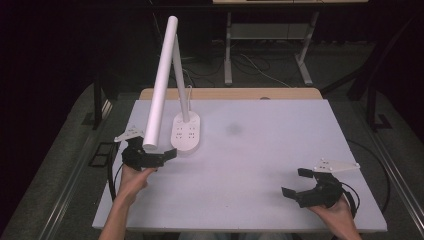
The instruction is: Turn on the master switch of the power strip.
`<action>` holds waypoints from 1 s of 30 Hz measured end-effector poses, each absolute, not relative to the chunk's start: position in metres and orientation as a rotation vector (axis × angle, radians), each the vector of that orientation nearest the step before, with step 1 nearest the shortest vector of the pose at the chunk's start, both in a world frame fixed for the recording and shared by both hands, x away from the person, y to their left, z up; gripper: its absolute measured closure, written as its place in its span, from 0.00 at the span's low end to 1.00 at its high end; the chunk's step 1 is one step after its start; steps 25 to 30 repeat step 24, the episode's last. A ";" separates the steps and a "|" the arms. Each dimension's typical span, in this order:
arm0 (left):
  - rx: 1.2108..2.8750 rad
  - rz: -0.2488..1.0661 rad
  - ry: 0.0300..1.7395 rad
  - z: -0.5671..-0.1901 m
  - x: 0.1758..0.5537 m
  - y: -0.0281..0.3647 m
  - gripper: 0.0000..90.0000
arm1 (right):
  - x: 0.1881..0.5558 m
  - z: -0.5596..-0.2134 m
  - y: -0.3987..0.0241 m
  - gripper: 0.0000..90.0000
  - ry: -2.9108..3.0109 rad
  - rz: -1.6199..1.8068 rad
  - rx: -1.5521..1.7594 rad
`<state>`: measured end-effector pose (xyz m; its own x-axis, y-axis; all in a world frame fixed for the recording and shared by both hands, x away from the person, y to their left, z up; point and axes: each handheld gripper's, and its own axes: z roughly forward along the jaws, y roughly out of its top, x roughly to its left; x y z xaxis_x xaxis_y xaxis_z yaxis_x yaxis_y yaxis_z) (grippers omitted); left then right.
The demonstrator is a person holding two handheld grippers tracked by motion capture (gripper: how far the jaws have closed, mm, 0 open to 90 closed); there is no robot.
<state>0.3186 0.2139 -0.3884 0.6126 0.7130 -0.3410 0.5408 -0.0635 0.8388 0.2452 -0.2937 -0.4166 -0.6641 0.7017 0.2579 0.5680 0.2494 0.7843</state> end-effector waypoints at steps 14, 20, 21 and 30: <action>1.837 0.120 0.935 -0.411 0.288 0.191 0.00 | 0.245 -0.417 -0.294 0.00 2.358 1.404 1.221; 1.872 0.123 0.904 -0.415 0.280 0.187 0.00 | 0.245 -0.417 -0.294 0.00 2.359 1.415 1.224; 1.877 0.126 0.901 -0.416 0.279 0.186 0.00 | 0.245 -0.417 -0.294 0.00 2.359 1.418 1.224; 1.886 0.120 0.894 -0.417 0.278 0.185 0.00 | 0.245 -0.417 -0.294 0.00 2.359 1.419 1.222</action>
